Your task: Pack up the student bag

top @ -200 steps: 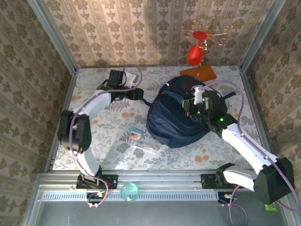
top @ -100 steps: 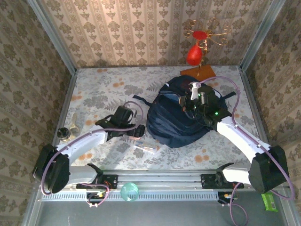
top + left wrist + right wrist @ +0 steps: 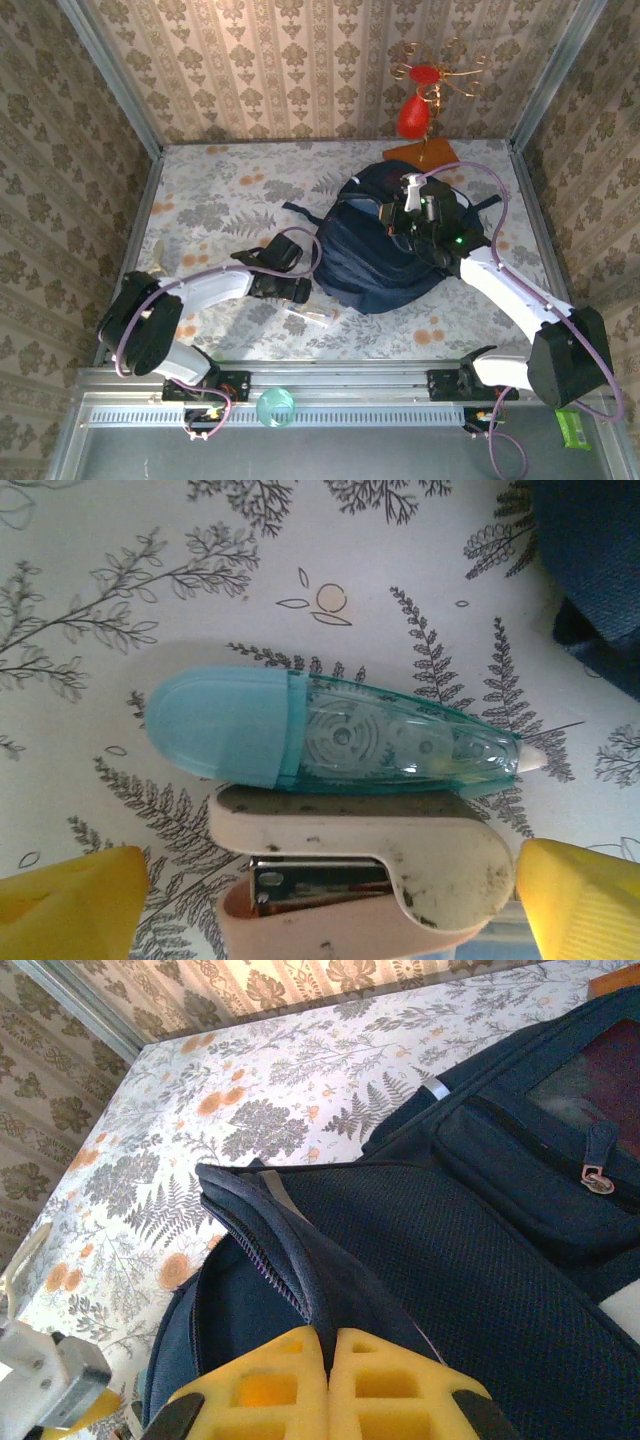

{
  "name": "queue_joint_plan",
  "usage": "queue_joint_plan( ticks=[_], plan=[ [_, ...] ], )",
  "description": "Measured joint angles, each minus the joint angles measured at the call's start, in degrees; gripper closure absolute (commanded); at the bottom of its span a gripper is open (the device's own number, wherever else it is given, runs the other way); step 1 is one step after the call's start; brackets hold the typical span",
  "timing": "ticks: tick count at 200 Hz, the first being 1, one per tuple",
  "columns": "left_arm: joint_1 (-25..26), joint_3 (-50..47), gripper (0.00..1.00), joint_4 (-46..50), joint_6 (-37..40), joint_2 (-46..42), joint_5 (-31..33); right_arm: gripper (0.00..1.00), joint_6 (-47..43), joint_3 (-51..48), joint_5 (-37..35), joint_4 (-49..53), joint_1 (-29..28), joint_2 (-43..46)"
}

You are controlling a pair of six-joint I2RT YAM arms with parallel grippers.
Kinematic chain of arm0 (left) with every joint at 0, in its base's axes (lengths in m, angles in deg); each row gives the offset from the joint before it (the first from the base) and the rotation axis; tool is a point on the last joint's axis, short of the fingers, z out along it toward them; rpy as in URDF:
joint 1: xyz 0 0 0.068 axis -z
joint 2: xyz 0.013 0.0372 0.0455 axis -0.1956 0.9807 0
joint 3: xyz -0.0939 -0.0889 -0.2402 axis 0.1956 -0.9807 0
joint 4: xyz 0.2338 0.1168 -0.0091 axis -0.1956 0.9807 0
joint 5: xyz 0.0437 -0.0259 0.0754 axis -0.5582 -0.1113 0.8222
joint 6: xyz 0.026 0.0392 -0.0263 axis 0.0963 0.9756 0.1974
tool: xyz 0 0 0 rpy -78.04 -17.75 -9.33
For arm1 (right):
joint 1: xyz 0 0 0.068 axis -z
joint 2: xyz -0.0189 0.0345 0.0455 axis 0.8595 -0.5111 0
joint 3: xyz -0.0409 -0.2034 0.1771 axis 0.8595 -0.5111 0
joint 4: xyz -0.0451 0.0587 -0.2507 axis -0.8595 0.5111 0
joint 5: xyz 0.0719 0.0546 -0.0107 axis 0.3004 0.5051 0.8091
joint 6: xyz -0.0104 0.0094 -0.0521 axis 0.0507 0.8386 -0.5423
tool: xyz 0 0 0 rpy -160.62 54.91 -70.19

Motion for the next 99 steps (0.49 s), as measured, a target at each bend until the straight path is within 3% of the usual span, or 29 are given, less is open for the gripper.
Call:
queue_joint_plan(
  ticks=[61, 99],
  plan=[
    [-0.07, 1.90, 0.32, -1.05, 0.28, 4.22, 1.20, 1.00, 0.02, -0.20, 0.00, -0.55, 0.07, 0.00],
    [-0.44, 0.37, 0.35, -1.99, -0.61, 2.38, 2.84, 1.00, 0.02, -0.26, 0.02, -0.55, 0.07, 0.00]
  ],
)
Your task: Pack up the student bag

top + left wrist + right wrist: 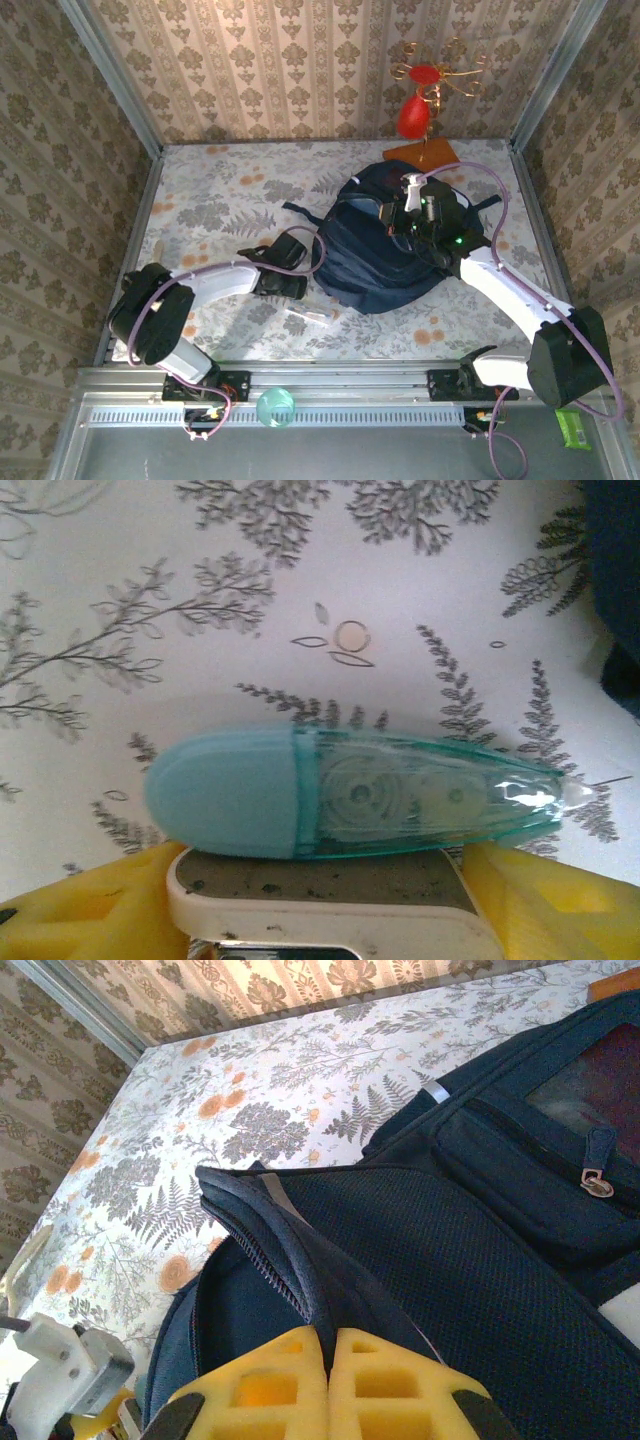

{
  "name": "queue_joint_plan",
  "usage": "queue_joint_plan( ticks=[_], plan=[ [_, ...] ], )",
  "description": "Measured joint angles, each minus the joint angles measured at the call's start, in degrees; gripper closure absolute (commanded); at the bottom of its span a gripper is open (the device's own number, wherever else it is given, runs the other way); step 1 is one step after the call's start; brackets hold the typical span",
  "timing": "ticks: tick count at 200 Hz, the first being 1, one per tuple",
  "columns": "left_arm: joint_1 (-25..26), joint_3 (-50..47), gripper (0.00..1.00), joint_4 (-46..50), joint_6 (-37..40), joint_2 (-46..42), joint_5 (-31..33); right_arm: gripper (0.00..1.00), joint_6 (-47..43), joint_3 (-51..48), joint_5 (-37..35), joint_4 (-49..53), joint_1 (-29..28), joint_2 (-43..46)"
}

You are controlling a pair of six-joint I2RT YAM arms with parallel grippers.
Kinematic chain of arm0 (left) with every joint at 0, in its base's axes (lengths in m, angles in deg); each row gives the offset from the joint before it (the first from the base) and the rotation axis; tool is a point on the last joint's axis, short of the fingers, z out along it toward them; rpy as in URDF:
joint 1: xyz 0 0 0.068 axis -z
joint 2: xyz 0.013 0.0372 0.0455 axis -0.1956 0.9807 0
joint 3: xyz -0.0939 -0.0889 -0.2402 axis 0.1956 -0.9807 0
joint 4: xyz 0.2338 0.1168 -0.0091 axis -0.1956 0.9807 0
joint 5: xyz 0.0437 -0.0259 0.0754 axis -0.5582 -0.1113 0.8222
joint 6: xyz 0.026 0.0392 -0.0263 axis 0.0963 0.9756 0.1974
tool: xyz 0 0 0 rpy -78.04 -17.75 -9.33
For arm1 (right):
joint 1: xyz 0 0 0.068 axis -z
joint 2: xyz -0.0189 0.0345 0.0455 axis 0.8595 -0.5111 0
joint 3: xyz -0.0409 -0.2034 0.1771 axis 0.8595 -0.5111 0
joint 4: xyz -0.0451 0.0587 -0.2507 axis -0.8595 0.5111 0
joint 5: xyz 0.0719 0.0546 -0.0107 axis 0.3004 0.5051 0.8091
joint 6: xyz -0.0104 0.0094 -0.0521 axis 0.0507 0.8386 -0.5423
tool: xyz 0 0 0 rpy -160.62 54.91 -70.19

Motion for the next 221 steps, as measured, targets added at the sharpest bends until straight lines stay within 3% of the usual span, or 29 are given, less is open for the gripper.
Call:
queue_joint_plan(
  ticks=[56, 86, 123, 162, 221],
  plan=[
    [-1.64, -1.49, 0.35, 0.83, -1.27, -13.90, 6.25, 1.00, 0.50, 0.00, 0.48, 0.00, 0.00, 0.00],
    [2.25, 2.25, 0.36, -3.85, -1.75, -16.17, 2.91, 1.00, 1.33, 0.04, 1.31, 0.09, 0.04, 0.00],
    [6.95, 15.87, 0.36, -12.15, -0.94, -8.87, -4.94, 1.00, 1.40, 4.98, 2.45, 5.92, 0.15, -0.72],
    [8.20, 25.35, 0.34, -17.90, -0.31, 0.35, -10.23, 1.00, 1.68, 11.74, 5.46, 12.52, 2.12, -2.38],
    [7.96, 29.31, 0.08, -19.61, 0.70, 12.28, -11.08, 1.00, 5.79, 14.23, 10.58, 14.27, 5.03, -4.68]
  ],
)
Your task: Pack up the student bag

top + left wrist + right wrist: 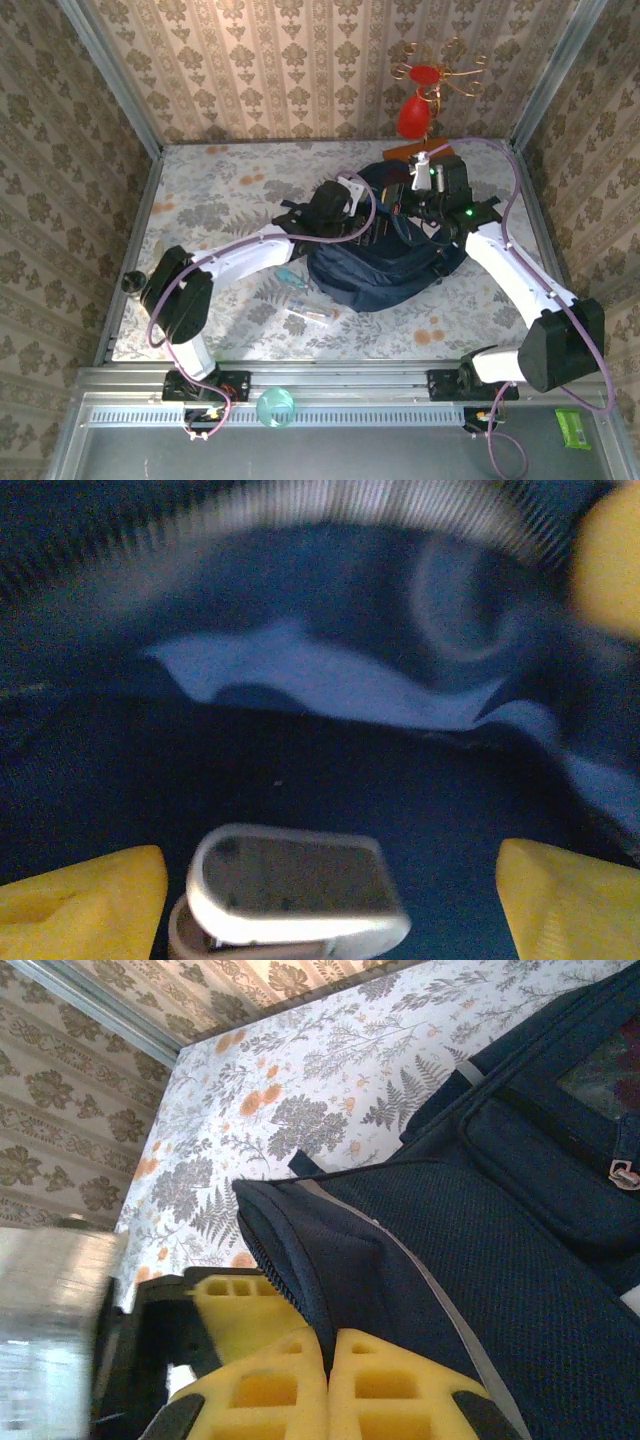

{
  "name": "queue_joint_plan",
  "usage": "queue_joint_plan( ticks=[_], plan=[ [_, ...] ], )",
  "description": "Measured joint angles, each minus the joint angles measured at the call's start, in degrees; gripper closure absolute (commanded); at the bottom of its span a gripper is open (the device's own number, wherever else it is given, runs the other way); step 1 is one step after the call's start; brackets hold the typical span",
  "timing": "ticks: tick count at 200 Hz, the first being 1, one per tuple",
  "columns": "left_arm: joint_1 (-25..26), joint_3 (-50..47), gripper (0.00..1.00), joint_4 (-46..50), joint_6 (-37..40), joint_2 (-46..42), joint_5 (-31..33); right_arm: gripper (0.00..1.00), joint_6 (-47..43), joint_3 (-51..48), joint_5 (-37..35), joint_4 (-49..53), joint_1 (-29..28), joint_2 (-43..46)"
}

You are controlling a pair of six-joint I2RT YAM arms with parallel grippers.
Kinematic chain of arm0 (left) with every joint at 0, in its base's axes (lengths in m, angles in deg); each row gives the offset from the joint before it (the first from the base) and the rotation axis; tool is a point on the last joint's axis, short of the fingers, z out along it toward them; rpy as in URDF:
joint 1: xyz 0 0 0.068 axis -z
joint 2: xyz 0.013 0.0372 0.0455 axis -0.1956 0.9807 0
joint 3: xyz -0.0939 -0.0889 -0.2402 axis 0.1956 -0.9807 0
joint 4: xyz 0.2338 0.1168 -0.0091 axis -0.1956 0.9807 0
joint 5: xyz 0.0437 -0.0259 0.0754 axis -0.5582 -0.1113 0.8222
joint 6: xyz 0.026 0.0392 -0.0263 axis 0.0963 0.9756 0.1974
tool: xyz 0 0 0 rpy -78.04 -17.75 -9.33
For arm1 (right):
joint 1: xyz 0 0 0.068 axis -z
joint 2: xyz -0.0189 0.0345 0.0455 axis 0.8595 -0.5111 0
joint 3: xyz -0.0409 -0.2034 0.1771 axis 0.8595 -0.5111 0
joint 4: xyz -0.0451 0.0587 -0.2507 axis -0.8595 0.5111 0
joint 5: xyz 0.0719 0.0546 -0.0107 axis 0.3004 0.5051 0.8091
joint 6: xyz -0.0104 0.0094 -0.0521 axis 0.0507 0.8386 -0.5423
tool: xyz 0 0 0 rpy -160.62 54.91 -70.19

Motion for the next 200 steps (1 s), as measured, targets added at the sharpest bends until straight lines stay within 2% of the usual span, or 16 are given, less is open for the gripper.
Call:
queue_joint_plan(
  ticks=[35, 77, 108, 129, 172, 200],
  plan=[
    [-1.25, -3.04, 0.05, -0.94, 1.18, -3.61, 0.15, 1.00, 0.24, 0.00, 0.70, -0.15, 0.20, -0.13],
    [-2.58, -14.78, 0.04, 0.28, 2.86, -19.98, 4.42, 1.00, 0.13, -0.17, 0.74, -0.31, 0.22, -0.20],
    [-6.38, -24.52, 0.00, 5.11, 2.89, -28.79, 9.40, 1.00, -0.02, -1.66, 0.74, -1.55, 0.20, -0.15],
    [-8.48, -27.76, 0.00, 10.86, 4.00, -27.91, 11.72, 1.00, 0.00, -2.75, 0.76, -2.47, 0.20, -0.15],
    [-8.68, -27.91, 0.00, 18.86, 6.82, -20.74, 14.95, 1.00, 0.04, -3.39, 0.81, -3.30, 0.20, -0.15],
    [-9.90, -27.80, 0.01, 20.81, 6.99, -18.82, 13.79, 1.00, 0.02, -3.63, 0.87, -3.78, 0.20, -0.15]
  ],
)
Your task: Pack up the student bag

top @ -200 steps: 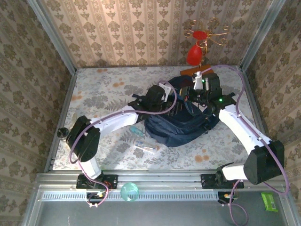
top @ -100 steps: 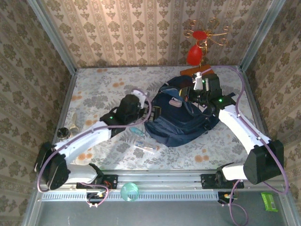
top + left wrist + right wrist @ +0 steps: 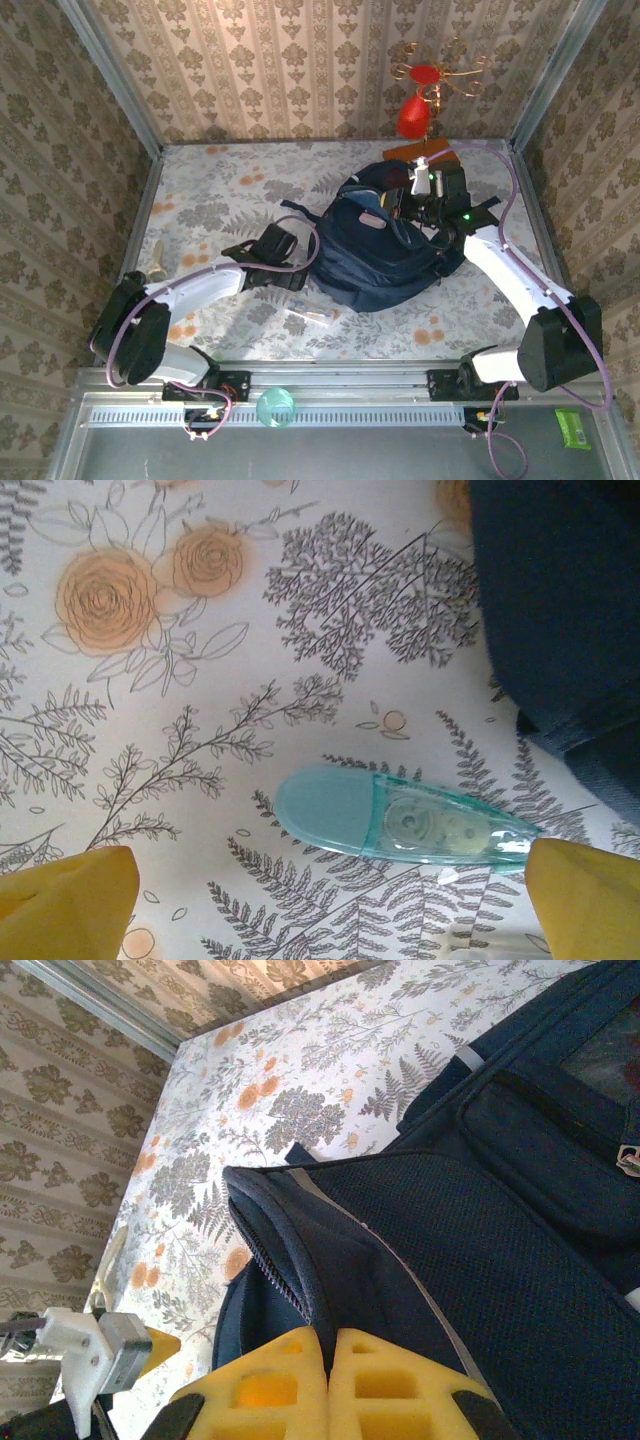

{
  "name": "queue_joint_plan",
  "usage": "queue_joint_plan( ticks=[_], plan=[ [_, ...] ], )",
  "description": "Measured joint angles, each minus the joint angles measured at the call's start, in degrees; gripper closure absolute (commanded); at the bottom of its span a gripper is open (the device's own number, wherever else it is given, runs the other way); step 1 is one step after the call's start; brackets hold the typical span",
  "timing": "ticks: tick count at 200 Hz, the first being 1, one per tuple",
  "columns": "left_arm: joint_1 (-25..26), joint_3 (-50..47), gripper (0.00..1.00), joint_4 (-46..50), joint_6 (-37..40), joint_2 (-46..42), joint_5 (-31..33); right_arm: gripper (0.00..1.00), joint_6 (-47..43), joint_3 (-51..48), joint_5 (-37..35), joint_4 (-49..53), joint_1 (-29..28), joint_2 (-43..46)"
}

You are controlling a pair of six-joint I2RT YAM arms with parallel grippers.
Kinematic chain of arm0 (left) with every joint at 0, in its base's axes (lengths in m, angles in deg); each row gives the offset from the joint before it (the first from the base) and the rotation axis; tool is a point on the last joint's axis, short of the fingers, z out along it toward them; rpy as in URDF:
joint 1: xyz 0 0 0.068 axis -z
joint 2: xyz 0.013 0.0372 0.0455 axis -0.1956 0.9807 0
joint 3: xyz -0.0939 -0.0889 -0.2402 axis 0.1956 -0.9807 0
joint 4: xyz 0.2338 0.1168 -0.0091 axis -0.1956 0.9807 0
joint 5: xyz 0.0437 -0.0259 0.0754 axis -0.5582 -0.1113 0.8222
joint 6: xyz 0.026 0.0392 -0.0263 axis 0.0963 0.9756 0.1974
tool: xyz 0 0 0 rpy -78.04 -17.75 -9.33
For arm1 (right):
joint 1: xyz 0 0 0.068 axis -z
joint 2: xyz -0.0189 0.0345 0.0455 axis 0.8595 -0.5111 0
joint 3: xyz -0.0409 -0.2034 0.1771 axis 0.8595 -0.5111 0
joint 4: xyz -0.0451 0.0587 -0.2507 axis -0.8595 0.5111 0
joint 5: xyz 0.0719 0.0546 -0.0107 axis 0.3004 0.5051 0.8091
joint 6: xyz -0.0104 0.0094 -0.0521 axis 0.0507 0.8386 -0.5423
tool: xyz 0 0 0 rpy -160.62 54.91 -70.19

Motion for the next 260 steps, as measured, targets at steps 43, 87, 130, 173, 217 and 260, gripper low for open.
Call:
queue_joint_plan(
  ticks=[43, 87, 130, 173, 217, 260],
  plan=[
    [0.81, -0.07, 0.00, 0.66, -0.09, 0.09, -0.13, 1.00, 0.15, -0.76, 0.13, -1.20, 0.00, -0.02],
    [0.81, -0.55, 0.00, 0.66, -0.13, 0.68, 0.04, 1.00, 0.20, -0.85, 0.59, -1.66, 0.07, -0.17],
    [0.81, -1.29, 0.00, 0.61, -0.48, 2.29, -0.13, 1.00, 0.20, -0.87, 0.74, -1.68, 0.17, -0.17],
    [0.79, -1.95, 0.00, 0.50, -0.50, 2.73, -0.13, 1.00, 0.22, -0.87, 1.01, -1.81, 0.22, -0.33],
    [-0.57, -1.70, 0.02, -0.15, -0.20, 6.43, -0.42, 1.00, 0.42, -0.98, 1.18, -2.01, 0.22, -0.44],
    [-3.13, 1.97, 0.04, -1.27, 1.55, 9.53, -2.19, 1.00, 0.44, -0.98, 1.27, -2.01, 0.22, -0.44]
  ],
)
